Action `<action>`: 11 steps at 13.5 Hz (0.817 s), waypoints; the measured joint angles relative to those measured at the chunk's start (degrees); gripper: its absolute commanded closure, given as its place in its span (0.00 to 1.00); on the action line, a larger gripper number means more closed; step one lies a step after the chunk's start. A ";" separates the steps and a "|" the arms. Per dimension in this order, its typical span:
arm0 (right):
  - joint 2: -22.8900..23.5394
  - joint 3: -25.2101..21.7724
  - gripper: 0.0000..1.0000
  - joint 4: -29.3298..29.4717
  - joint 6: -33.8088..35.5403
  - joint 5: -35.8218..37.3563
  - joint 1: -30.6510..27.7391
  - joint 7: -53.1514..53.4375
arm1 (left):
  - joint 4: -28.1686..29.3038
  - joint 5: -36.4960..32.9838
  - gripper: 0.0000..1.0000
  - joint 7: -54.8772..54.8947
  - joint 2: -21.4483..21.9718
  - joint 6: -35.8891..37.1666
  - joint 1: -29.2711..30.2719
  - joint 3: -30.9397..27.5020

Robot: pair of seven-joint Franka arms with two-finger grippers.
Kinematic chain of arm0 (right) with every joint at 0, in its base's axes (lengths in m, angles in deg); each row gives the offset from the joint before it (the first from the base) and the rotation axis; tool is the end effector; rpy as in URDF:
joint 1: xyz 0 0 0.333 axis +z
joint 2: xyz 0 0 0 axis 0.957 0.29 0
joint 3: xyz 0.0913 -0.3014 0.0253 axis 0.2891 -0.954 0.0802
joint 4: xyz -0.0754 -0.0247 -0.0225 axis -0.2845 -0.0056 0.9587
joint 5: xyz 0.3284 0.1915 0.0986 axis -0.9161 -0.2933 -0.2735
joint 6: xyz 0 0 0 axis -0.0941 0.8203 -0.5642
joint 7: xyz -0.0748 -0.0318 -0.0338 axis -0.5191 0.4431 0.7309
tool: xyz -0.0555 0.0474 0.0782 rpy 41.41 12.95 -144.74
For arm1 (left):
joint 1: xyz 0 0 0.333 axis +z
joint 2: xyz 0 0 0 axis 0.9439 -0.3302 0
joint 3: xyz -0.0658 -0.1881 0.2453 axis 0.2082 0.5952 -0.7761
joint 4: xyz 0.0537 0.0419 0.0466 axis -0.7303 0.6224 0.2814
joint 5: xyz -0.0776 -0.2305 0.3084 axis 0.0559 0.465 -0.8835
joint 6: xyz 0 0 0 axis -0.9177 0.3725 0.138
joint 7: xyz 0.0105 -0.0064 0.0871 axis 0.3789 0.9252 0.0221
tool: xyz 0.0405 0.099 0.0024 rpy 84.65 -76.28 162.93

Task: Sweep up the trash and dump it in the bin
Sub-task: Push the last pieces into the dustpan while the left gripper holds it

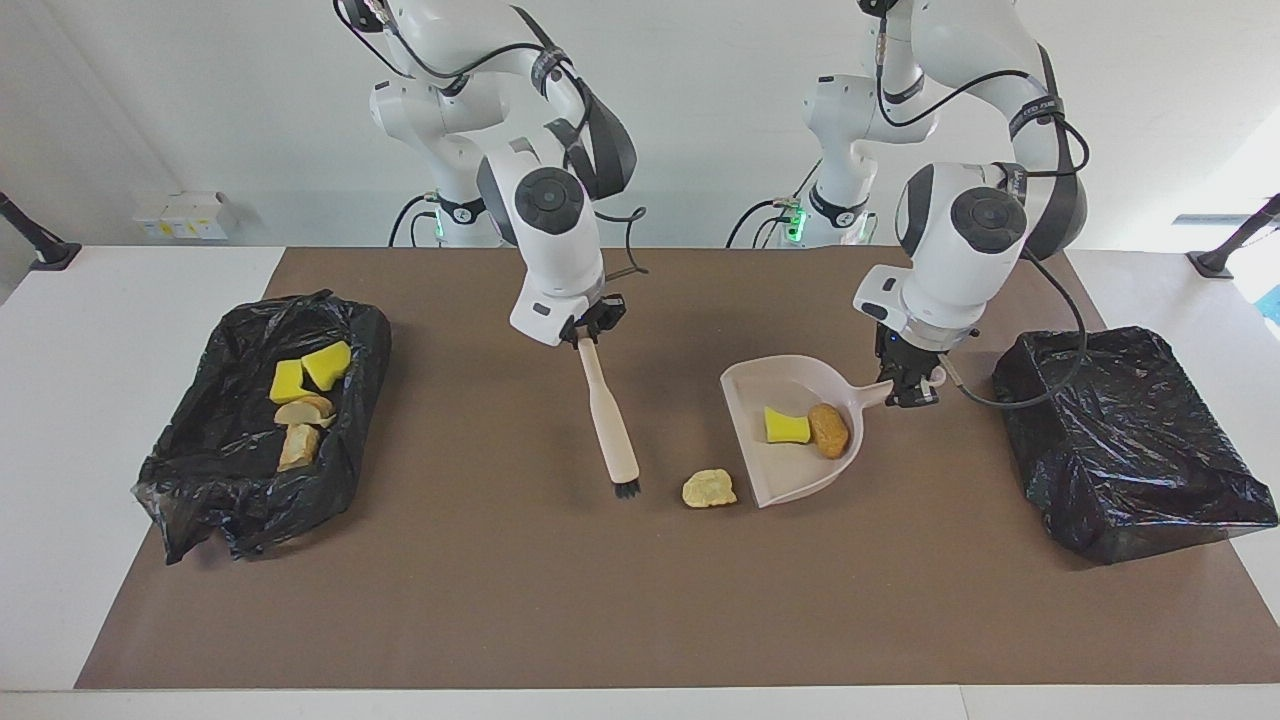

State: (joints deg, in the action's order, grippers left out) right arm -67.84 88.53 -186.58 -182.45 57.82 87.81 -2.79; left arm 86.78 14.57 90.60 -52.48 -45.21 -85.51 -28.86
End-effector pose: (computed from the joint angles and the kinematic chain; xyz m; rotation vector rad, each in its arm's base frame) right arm 0.5445 0.2903 0.4056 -3.0813 -0.4433 0.3871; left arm 0.6066 -0.1289 0.4339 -2.3030 2.0517 0.1542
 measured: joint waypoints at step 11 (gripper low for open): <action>9.21 -0.29 1.00 10.22 4.35 4.93 2.72 7.02 | -8.25 -0.61 1.00 0.07 -12.55 -1.45 -2.69 1.68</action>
State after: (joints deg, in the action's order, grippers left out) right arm -58.63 88.24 -176.35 -178.10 62.75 90.53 4.23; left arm 78.53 13.96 90.66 -65.03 -46.66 -88.20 -27.17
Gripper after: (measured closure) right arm 0.731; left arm 0.687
